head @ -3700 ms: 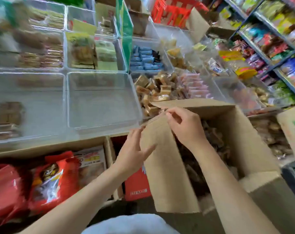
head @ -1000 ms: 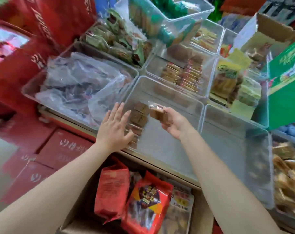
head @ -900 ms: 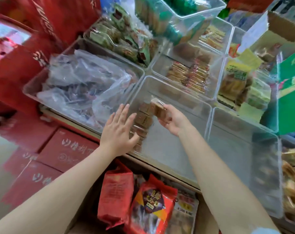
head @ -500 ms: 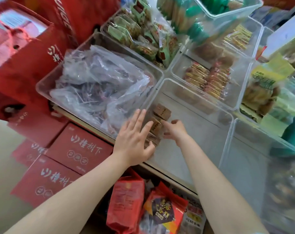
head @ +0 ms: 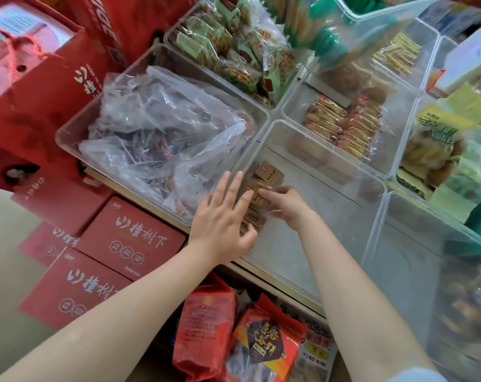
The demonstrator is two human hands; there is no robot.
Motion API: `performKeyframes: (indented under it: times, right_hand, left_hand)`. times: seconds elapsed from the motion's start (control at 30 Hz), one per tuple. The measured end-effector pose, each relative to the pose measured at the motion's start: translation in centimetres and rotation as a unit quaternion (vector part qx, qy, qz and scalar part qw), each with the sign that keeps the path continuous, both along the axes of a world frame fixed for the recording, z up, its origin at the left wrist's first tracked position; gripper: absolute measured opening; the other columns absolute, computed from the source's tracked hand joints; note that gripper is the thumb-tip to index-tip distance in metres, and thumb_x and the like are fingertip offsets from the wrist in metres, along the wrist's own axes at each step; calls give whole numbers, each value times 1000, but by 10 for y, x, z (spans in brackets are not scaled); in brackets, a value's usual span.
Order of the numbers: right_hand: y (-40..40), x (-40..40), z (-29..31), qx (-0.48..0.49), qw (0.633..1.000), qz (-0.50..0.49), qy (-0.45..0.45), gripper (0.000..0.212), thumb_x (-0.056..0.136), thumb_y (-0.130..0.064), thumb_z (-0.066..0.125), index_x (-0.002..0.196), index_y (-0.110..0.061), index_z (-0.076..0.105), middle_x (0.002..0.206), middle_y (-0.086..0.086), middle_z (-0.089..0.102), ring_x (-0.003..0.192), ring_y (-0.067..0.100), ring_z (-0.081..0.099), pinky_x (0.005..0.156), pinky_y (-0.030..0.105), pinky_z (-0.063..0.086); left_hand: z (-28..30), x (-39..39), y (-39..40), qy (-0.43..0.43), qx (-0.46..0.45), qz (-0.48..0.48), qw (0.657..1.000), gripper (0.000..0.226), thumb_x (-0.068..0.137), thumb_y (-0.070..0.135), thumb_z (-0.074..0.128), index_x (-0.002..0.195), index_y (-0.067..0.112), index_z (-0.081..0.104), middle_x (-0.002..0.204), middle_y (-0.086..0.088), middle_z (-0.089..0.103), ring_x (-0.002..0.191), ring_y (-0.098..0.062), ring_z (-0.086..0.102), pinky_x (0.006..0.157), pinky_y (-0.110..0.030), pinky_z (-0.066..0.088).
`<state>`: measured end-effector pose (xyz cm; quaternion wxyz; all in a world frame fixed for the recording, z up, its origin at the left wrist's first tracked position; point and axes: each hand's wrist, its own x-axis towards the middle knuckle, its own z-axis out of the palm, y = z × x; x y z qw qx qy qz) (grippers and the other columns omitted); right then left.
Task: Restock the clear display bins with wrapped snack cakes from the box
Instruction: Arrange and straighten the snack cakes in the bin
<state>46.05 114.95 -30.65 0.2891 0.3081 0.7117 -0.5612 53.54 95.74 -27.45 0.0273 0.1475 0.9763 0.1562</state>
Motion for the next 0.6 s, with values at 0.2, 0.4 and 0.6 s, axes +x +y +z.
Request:
performKeyframes:
  times: [0.2,0.4,0.6]
  right_hand:
    - [-2,3,6,128,980,65,140,79,78,-8,82,142,-12,36,121,-1,58,107,19,61,88,31,50]
    - [-7,29,-7,177,951,207,149,65,88,-36,73,144,-25,42,128,1,46,110,15,51,92,27,42]
    - [-20,36,-6,215,947,200,133,53,101,-37,54,150,-27,36,129,11,55,115,28,57,92,30,43]
  left_hand:
    - [0,0,0,-2,-8,-2,1000,71,82,53,45,145,21,49,167,-10,20,155,-28,12,110,-49,37]
    - [-1,2,0,-5,-4,-2,1000,71,82,53,43,145,21,48,168,-10,17,155,-28,10,111,-49,35]
    - [8,1,-2,-62,-43,-28,997,78,87,58,39,156,23,30,169,-9,-9,155,-25,-15,118,-48,19]
